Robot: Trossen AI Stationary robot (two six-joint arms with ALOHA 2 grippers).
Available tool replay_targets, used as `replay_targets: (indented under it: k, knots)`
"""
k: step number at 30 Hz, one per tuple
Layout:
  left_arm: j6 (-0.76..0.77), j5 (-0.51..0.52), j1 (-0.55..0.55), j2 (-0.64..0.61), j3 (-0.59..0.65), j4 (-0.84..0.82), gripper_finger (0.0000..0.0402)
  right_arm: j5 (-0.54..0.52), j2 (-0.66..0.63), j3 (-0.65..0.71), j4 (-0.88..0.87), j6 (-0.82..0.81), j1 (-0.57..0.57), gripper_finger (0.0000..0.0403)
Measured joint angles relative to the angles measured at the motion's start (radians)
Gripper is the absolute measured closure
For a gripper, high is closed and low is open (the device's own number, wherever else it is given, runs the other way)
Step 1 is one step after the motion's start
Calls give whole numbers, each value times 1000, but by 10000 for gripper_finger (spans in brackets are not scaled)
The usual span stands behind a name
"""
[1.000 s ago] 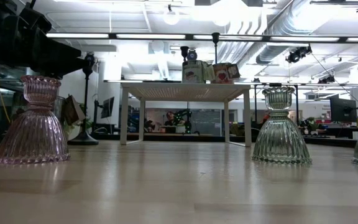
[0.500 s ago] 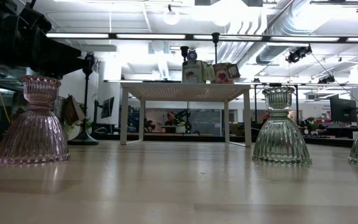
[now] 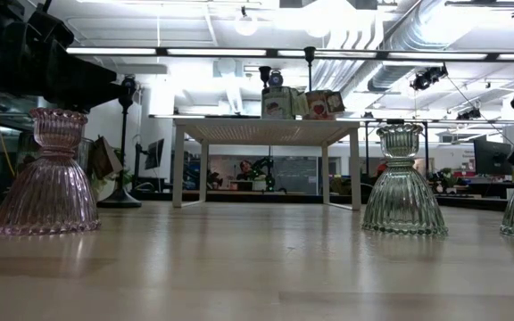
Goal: Pick & Place candle stick holders
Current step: Put the right transparent glass candle holder on the shelf
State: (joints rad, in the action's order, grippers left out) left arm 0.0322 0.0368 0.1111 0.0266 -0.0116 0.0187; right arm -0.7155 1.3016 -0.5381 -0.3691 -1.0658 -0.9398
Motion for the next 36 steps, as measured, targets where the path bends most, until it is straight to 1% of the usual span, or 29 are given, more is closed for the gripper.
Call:
replay_targets:
  k: [7, 17, 23, 32, 36]
  knots:
    - [0, 0, 0, 0, 0, 0, 137, 113, -39, 0, 0, 20, 19, 133]
    - [0, 0, 0, 0, 0, 0, 137, 169, -94, 0, -12, 107, 77, 133]
    - [0, 0, 0, 0, 0, 0, 137, 172, -96, 0, -13, 138, 80, 133]
    - [0, 0, 0, 0, 0, 0, 137, 165, -96, 0, -16, 144, 80, 133]
    - [0, 0, 0, 0, 0, 0, 137, 165, -96, 0, -16, 144, 80, 155]
